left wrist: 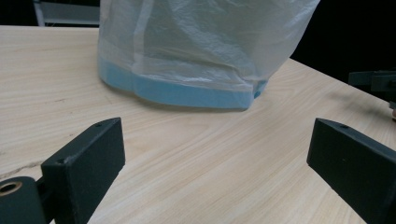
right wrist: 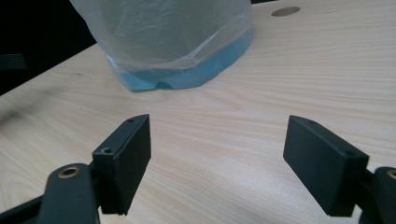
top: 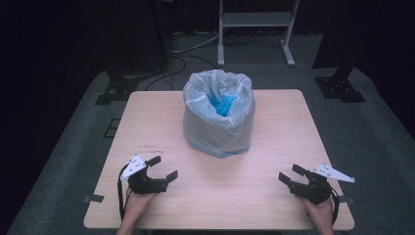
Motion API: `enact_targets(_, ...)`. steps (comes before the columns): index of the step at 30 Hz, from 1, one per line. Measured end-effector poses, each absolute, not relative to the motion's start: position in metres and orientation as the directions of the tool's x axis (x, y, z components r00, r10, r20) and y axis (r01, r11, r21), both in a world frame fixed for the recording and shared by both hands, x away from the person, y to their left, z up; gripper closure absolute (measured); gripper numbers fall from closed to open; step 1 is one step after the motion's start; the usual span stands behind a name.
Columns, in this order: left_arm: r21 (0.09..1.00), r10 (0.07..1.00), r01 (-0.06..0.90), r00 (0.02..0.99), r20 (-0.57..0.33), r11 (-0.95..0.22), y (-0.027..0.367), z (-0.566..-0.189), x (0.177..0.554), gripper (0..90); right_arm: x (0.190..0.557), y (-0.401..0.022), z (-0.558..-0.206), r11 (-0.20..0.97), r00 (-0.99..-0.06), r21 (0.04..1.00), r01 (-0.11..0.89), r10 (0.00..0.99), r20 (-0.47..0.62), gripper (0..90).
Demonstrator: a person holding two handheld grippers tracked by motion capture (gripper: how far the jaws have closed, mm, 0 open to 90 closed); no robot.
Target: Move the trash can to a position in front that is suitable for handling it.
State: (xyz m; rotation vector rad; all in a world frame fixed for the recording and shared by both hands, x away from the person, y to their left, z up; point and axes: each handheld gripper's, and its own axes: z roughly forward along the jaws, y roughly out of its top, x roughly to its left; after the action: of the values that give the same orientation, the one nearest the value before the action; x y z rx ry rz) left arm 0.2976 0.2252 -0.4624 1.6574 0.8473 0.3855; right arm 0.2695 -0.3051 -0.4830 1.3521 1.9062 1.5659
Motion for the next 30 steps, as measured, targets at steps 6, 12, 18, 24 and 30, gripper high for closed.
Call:
enact_targets(6, 0.948, 0.677, 0.315, 0.706, -0.208, -0.038, 0.218, -0.451, 0.303, 3.7, 0.271, -0.304, -0.484, -0.049, -0.521, 0.890, 0.454, 0.795, 0.310, 22.1)
enact_targets(12, 0.948, 0.664, 0.316, 0.713, -0.225, -0.018, 0.208, -0.433, 0.314, 4.2, 0.270, -0.304, -0.481, -0.051, -0.525, 0.892, 0.450, 0.792, 0.310, 22.1)
enact_targets(18, 0.956, 0.667, 0.295, 0.712, -0.220, 0.000, 0.195, -0.403, 0.334, 4.2, 0.270, -0.302, -0.481, -0.052, -0.523, 0.890, 0.453, 0.793, 0.313, 22.1)
enact_targets(24, 0.958, 0.665, 0.288, 0.714, -0.219, 0.007, 0.179, -0.373, 0.360, 4.3, 0.270, -0.303, -0.481, -0.051, -0.524, 0.888, 0.457, 0.791, 0.315, 22.1)
enact_targets(30, 0.954, 0.675, 0.298, 0.701, -0.229, 0.014, 0.164, -0.351, 0.386, 4.3, 0.269, -0.306, -0.481, -0.060, -0.520, 0.889, 0.455, 0.792, 0.320, 22.2)
